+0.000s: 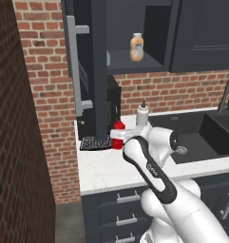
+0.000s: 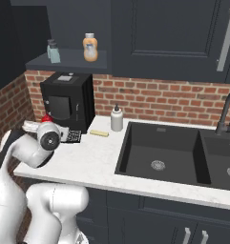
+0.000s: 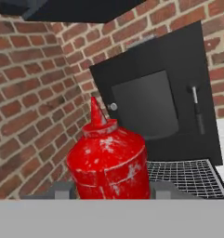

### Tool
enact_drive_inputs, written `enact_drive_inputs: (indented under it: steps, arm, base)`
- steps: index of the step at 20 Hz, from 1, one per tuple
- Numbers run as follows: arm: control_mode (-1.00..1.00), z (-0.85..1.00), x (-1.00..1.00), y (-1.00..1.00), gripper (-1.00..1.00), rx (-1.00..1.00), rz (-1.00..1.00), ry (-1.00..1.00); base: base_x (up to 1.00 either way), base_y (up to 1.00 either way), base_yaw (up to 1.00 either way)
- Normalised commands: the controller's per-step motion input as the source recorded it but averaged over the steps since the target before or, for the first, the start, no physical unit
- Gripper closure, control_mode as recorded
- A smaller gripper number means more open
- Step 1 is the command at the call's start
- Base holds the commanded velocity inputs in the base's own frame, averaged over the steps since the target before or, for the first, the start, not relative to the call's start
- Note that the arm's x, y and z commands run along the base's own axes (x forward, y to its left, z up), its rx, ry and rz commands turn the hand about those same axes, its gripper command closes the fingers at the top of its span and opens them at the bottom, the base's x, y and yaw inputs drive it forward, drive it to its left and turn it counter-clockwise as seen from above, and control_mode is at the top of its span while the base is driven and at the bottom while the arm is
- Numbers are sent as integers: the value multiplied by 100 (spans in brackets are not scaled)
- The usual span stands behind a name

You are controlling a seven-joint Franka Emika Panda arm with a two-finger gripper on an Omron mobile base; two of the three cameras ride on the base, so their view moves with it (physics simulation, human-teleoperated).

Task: Put the shaker and condiment bottle from the counter next to their counterparts in the cabinet.

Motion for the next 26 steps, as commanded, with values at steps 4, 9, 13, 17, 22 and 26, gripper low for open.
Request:
enact_drive_inputs:
  steps: [4, 9, 13, 17, 22, 26]
  arm:
    - [-100, 67, -30, -48, 100, 0, -37, 14]
    - [-100, 72, -23, -59, 100, 0, -38, 16]
    - [-100, 69, -20, -54, 100, 0, -36, 11]
    - [-100, 66, -7, -32, 100, 0, -21, 4]
    - [-100, 61, -39, -18, 100, 0, -4, -2]
    - [-100, 62, -35, -24, 100, 0, 0, -3]
  base:
    - [0, 0, 0]
    - [0, 0, 0]
    - [0, 0, 0]
    - [0, 0, 0]
    - [0, 0, 0]
    - [0, 0, 0]
